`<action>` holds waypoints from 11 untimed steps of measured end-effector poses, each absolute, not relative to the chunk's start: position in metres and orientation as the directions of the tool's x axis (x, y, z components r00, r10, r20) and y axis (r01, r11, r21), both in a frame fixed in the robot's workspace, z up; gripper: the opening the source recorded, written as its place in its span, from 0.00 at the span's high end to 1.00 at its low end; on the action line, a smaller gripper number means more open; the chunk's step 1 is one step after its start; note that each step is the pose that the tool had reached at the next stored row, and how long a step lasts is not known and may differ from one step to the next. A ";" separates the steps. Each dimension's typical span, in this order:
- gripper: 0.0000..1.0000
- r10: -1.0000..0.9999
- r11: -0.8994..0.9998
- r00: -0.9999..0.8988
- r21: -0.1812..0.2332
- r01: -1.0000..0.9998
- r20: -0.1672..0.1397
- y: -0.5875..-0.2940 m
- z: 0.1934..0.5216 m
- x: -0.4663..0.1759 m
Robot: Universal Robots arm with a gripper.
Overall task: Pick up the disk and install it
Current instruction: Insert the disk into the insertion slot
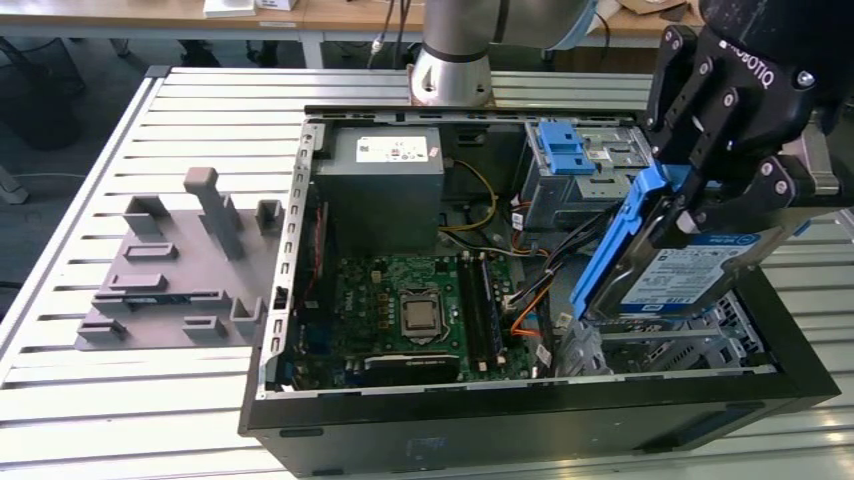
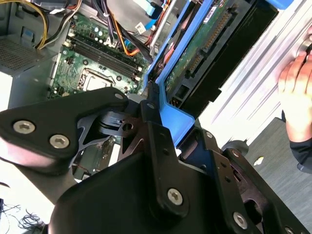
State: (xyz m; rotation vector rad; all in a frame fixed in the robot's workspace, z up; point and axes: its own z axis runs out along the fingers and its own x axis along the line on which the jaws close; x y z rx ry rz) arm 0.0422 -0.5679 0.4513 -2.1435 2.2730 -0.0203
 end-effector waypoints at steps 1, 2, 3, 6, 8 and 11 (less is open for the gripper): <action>0.64 -0.998 0.059 -0.059 -0.021 -0.998 -0.004 -0.568 0.451 0.042; 0.64 -0.998 0.059 -0.059 -0.021 -0.998 -0.003 -0.568 0.451 0.042; 0.64 -0.998 0.059 -0.059 -0.021 -0.998 -0.004 -0.568 0.451 0.042; 0.64 -0.998 0.058 -0.058 -0.021 -0.998 -0.004 -0.568 0.450 0.045; 0.64 -0.998 0.058 -0.058 -0.021 -0.998 -0.004 -0.568 0.450 0.048; 0.64 -0.998 0.058 -0.058 -0.021 -0.998 -0.004 -0.568 0.449 0.053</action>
